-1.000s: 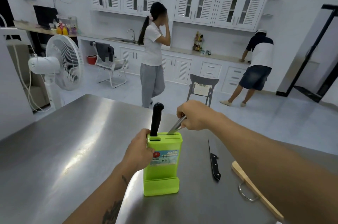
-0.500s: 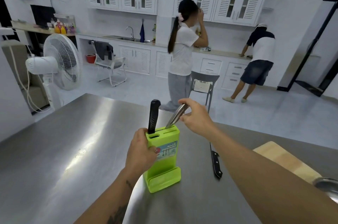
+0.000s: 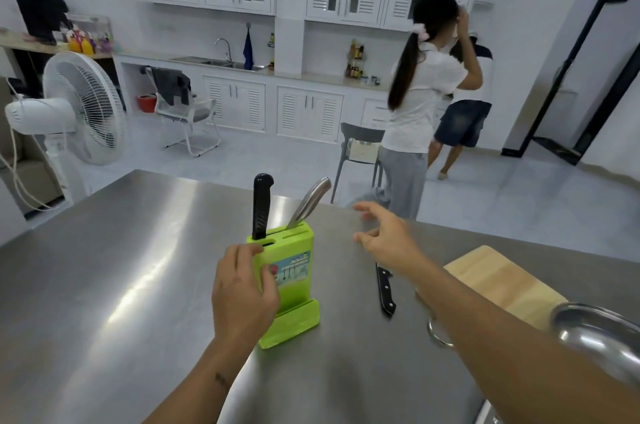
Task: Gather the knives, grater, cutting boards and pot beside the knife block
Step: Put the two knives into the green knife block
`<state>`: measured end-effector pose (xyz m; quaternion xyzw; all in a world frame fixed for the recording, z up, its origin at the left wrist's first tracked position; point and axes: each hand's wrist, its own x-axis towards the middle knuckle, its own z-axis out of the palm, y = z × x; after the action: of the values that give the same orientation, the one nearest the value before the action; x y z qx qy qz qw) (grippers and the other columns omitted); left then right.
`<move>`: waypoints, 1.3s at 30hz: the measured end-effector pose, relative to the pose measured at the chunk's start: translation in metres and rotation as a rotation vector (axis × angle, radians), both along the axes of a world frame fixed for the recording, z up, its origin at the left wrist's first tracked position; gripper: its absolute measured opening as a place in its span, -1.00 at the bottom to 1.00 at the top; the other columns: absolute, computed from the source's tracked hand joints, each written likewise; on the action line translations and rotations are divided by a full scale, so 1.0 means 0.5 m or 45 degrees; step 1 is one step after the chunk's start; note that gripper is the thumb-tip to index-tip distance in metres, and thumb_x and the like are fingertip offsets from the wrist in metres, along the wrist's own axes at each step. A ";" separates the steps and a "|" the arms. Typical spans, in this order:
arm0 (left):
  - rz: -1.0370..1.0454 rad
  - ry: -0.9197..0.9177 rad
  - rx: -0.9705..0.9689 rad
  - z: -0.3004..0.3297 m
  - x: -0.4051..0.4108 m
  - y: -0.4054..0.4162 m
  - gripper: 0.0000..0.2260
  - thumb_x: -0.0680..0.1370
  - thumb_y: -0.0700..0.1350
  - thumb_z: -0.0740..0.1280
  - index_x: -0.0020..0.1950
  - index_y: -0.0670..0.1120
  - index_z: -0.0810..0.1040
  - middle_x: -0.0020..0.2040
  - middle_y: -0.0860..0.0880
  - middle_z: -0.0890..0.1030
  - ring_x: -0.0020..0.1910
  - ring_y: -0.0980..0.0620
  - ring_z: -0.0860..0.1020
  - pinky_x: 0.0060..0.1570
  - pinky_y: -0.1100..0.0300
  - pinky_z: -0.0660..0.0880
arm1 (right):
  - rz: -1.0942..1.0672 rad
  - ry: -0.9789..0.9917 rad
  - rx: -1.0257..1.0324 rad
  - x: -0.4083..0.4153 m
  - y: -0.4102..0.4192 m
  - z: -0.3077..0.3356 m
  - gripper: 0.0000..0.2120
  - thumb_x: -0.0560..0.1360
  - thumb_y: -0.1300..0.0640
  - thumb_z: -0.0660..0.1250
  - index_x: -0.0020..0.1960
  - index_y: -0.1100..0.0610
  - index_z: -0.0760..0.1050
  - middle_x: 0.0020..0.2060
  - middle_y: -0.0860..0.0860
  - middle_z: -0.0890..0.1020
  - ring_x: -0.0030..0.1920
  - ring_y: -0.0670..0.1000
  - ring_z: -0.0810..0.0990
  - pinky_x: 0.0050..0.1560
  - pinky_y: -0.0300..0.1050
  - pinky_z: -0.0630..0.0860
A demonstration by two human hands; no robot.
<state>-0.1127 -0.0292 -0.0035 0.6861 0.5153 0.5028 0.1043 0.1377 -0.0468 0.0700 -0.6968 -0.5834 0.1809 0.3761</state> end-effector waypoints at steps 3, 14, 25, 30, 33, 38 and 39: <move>-0.144 0.134 0.002 -0.037 0.028 -0.042 -0.83 0.46 -0.09 0.23 0.04 0.00 0.47 -0.01 0.06 0.52 -0.03 0.00 0.52 -0.11 0.09 0.51 | -0.116 -0.005 -0.150 0.032 -0.030 -0.049 -0.59 0.50 0.16 0.42 0.32 0.00 0.48 0.14 0.08 0.53 0.00 0.05 0.59 -0.19 -0.28 0.49; -0.534 0.725 -0.522 -0.198 0.189 -0.083 -0.57 0.47 0.10 0.14 0.32 0.05 0.42 0.28 0.03 0.48 0.21 -0.05 0.48 0.19 0.07 0.43 | -0.220 -0.170 -0.662 0.110 -0.135 -0.219 -0.48 0.52 0.06 0.30 0.46 0.12 0.33 0.35 0.15 0.47 0.39 0.16 0.43 0.32 -0.05 0.37; -0.343 0.796 -0.398 -0.301 0.222 -0.114 -0.52 0.42 0.07 0.24 0.32 -0.01 0.52 0.39 -0.05 0.48 0.37 -0.08 0.41 0.34 -0.02 0.36 | -0.195 -0.126 -0.720 0.144 -0.053 -0.299 -0.43 0.37 -0.06 0.26 0.36 0.02 0.31 0.17 0.09 0.55 0.19 0.22 0.54 0.13 0.06 0.52; -0.330 0.780 -0.419 -0.302 0.224 -0.115 -0.52 0.42 0.07 0.24 0.32 -0.02 0.51 0.39 -0.05 0.47 0.37 -0.08 0.40 0.34 -0.05 0.35 | -0.315 -0.208 -0.652 0.133 0.011 -0.317 -0.41 0.48 0.00 0.32 0.42 0.19 0.24 0.31 0.22 0.44 0.32 0.27 0.44 0.25 0.09 0.41; -0.321 0.782 -0.401 -0.304 0.223 -0.116 -0.52 0.42 0.06 0.24 0.32 -0.02 0.51 0.39 -0.04 0.47 0.38 -0.07 0.39 0.36 -0.04 0.33 | -0.358 -0.257 -0.670 0.135 0.037 -0.331 -0.41 0.49 0.12 0.36 0.43 0.23 0.20 0.35 0.23 0.41 0.33 0.28 0.44 0.25 0.09 0.42; -0.319 0.801 -0.404 -0.304 0.220 -0.116 -0.51 0.43 0.08 0.21 0.34 0.01 0.48 0.41 -0.01 0.45 0.40 -0.05 0.36 0.37 -0.01 0.30 | -0.344 -0.190 -0.759 0.140 0.020 -0.324 -0.36 0.45 0.15 0.40 0.40 0.28 0.17 0.34 0.25 0.41 0.31 0.30 0.46 0.21 0.07 0.45; -0.321 0.805 -0.402 -0.304 0.219 -0.116 -0.51 0.43 0.09 0.21 0.35 0.01 0.48 0.41 -0.01 0.45 0.40 -0.04 0.36 0.38 0.00 0.29 | -0.339 -0.183 -0.782 0.137 0.007 -0.323 -0.38 0.44 0.14 0.39 0.38 0.29 0.19 0.33 0.25 0.43 0.30 0.30 0.48 0.19 0.06 0.45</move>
<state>-0.0030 -0.0873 -0.1556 0.8410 0.5047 0.1638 0.1056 0.2065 -0.0432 -0.0914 -0.8584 -0.4306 0.2481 0.1269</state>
